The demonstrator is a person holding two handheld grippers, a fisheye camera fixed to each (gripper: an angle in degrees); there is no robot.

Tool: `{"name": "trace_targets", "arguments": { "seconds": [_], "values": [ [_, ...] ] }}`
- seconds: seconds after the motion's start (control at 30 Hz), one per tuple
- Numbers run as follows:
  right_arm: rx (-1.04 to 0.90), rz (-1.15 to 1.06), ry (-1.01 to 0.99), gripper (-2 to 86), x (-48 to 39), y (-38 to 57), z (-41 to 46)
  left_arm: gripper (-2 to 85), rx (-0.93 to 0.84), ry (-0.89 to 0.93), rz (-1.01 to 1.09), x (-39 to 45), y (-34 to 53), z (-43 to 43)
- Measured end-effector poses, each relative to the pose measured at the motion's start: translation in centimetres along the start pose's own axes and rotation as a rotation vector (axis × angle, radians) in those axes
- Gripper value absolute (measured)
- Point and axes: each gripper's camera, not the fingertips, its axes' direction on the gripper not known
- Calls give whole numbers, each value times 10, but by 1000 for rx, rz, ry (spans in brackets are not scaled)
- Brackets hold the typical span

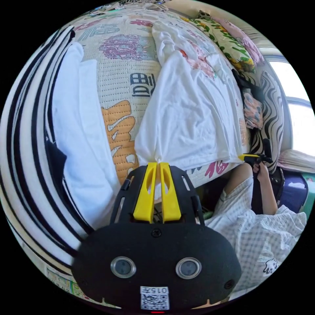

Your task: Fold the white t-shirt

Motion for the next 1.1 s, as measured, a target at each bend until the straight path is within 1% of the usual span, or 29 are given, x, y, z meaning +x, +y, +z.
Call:
{"name": "trace_targets", "arguments": {
  "seconds": [0.1,0.17,0.27,0.37,0.43,0.47,0.53,0.6,0.67,0.73,0.77,0.83,0.87,0.93,0.97,1.03,1.1],
  "values": [
    [90,11,57,3,-2,27,-37,2,6,-84,64,25,17,-8],
    [115,19,72,2,-1,43,-57,0,0,-113,100,39,29,-9],
    [72,32,125,2,-1,66,-73,1,-31,-121,150,58,44,-5],
    [31,40,132,5,-3,84,-72,7,-75,-176,187,76,52,13],
    [9,50,159,10,-2,89,-66,19,-130,-222,203,85,49,40],
    [1,52,169,16,-1,90,-62,23,-147,-234,202,86,47,48],
    [-13,47,157,31,0,90,-56,42,-240,-293,194,90,41,74],
    [-5,28,178,49,-4,94,-62,51,-242,-303,198,94,41,76],
    [47,-13,228,54,-16,98,-77,57,-174,-276,177,98,39,62],
    [128,-86,292,60,-34,95,-94,62,21,-172,174,109,19,34],
    [185,-152,319,65,-48,88,-105,63,66,-134,185,114,10,29],
    [268,-260,350,73,-69,68,-118,71,201,-20,231,133,-40,20],
    [298,-316,367,78,-81,50,-122,73,223,3,240,138,-55,21],
    [318,-381,387,83,-94,18,-123,77,278,84,246,153,-119,37],
    [319,-407,410,83,-100,-5,-120,78,283,108,241,156,-135,43],
    [309,-419,446,84,-102,-40,-113,80,272,176,191,164,-198,73],
    [312,-446,449,85,-99,-78,-107,82,245,180,157,168,-237,95]
  ]
}}
